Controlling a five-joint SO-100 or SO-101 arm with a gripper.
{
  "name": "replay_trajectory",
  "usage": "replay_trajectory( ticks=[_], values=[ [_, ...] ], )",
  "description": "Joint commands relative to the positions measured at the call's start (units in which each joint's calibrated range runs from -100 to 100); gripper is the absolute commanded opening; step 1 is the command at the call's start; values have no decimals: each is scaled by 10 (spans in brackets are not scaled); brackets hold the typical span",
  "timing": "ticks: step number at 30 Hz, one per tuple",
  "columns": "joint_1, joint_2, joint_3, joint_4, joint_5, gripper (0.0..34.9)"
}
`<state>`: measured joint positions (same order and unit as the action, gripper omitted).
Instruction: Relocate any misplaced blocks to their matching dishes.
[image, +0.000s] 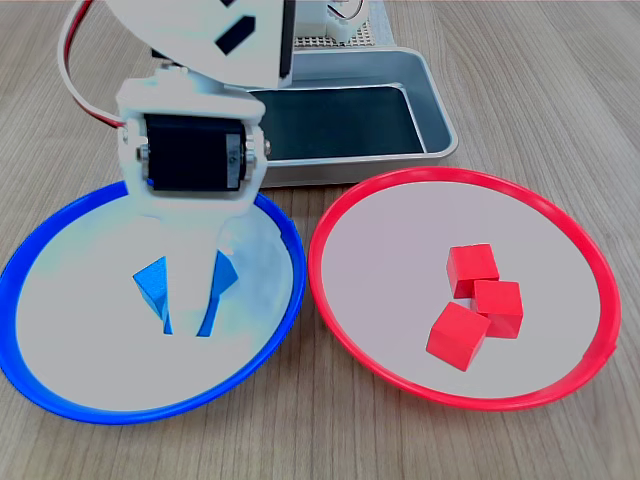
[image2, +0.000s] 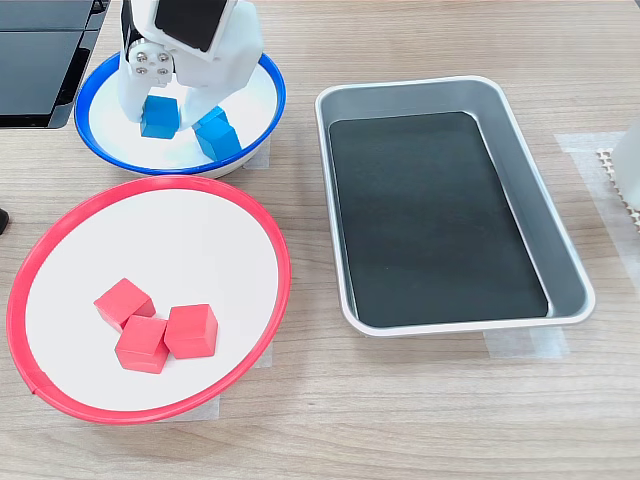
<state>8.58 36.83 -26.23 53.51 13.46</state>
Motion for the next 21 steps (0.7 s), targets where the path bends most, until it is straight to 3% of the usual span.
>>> replay_trajectory(
  ticks=[1,10,21],
  values=[
    [-1,-5,-26,9,13,48],
    [-3,-5,-30,26,26,105],
    [-15,-107,28,35,38,93]
  ],
)
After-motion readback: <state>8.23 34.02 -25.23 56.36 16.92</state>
